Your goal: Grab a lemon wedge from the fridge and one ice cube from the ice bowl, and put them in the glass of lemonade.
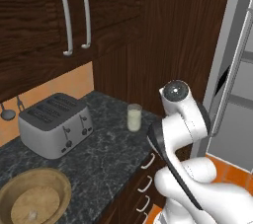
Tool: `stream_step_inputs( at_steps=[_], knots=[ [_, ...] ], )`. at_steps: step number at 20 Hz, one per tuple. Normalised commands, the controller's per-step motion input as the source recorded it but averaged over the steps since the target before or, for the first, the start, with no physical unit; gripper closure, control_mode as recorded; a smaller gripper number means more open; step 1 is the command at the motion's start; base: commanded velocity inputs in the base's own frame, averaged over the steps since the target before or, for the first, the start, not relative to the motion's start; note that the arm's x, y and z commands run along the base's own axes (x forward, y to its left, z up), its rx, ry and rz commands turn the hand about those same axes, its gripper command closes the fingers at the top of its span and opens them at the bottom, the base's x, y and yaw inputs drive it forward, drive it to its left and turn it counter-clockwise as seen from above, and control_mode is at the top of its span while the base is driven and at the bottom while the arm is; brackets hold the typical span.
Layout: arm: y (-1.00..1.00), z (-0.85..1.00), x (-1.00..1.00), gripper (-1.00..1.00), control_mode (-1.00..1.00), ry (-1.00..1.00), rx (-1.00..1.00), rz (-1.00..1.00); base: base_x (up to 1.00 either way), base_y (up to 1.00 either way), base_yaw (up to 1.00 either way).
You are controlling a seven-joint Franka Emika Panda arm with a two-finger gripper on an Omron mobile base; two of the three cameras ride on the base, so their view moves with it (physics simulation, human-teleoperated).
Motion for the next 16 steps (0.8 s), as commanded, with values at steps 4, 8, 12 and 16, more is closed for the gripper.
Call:
stream_step_inputs(
  at_steps=[4,8,12,16],
  knots=[
    [0.0,-0.06,0.3,1.0,-1.0,0.0,-0.17,-0.07,0.0,0.0,0.0],
    [-0.01,0.0,0.21,1.0,-1.0,0.08,-0.09,-0.03,0.0,0.0,0.0],
    [0.06,0.0,0.24,1.0,-1.0,0.16,-0.17,0.0,0.0,0.0,0.0],
    [0.19,0.0,0.14,1.0,-1.0,0.05,-0.33,0.03,0.0,0.0,0.0]
  ],
)
